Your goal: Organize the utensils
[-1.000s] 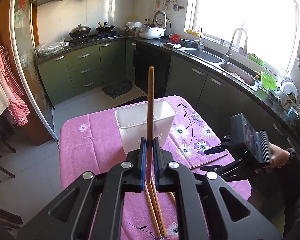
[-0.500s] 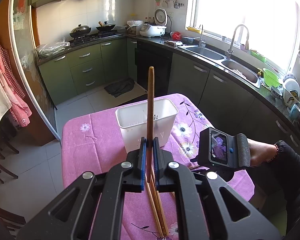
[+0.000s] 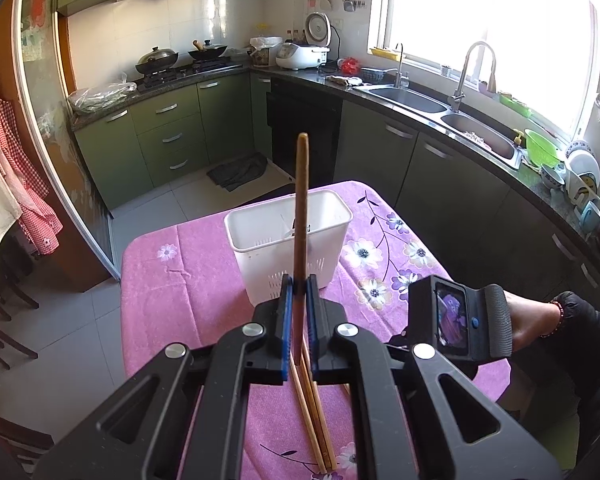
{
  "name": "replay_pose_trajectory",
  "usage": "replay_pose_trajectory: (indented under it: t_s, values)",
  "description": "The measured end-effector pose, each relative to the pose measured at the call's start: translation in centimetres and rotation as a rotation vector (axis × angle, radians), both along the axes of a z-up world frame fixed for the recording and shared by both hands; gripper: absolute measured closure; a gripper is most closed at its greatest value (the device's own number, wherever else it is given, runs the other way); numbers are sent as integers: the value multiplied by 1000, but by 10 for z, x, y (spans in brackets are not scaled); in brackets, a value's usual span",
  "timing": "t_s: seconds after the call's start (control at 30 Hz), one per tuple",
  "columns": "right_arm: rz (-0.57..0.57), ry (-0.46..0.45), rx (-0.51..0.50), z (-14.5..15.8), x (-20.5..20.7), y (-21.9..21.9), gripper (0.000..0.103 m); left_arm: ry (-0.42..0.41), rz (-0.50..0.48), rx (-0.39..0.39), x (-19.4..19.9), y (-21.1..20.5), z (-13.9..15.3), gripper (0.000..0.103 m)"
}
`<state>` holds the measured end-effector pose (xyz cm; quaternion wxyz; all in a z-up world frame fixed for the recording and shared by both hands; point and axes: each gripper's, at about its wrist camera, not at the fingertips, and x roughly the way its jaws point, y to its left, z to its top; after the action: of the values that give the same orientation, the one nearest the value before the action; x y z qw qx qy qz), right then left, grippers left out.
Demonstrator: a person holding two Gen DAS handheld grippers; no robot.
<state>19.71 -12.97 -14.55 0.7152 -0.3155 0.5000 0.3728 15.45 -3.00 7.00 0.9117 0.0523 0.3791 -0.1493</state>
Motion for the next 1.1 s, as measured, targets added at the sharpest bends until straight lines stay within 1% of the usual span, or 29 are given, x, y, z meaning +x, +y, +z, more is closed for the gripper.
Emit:
replay_pose_trajectory:
  t_s: [0.13,0.23,0.3,0.4,0.5,0.6,0.7,0.77,0.83,0.9,0.97,1.1]
  values:
    - [52,-80,-45,7,-24,8,96,1,0,3,-1,-1,0,97]
    - [36,-96,-35,18,-29,7,96,-4,0,1,-2,-1,1,96]
    - [-4,-91,24,37,-30,5,96,-12,4,-6,-4,0,3,96]
    - [-48,-99,138,67,-29,-6,96,-32,13,-14,-6,2,11,97]
    - [-86,-113,225,96,-23,-8,96,-72,26,-24,-4,2,27,96]
    - [-117,-110,291,116,-25,-12,96,-122,42,-38,2,1,47,96]
    - [-149,-100,344,125,-26,-19,96,-173,66,-42,12,-3,65,96]
    - [-170,-93,377,125,-21,-28,96,-194,84,-47,23,-4,73,96]
    - [-194,-90,412,132,-23,-35,96,-209,104,-53,33,-4,78,96]
    - [-210,-86,447,136,-26,-42,96,-209,120,-50,46,-5,79,96]
    - [-223,-100,470,142,-28,-49,96,-201,137,-44,59,-6,75,96]
    - [-237,-121,520,155,-35,-59,96,-158,153,-23,84,-8,59,97]
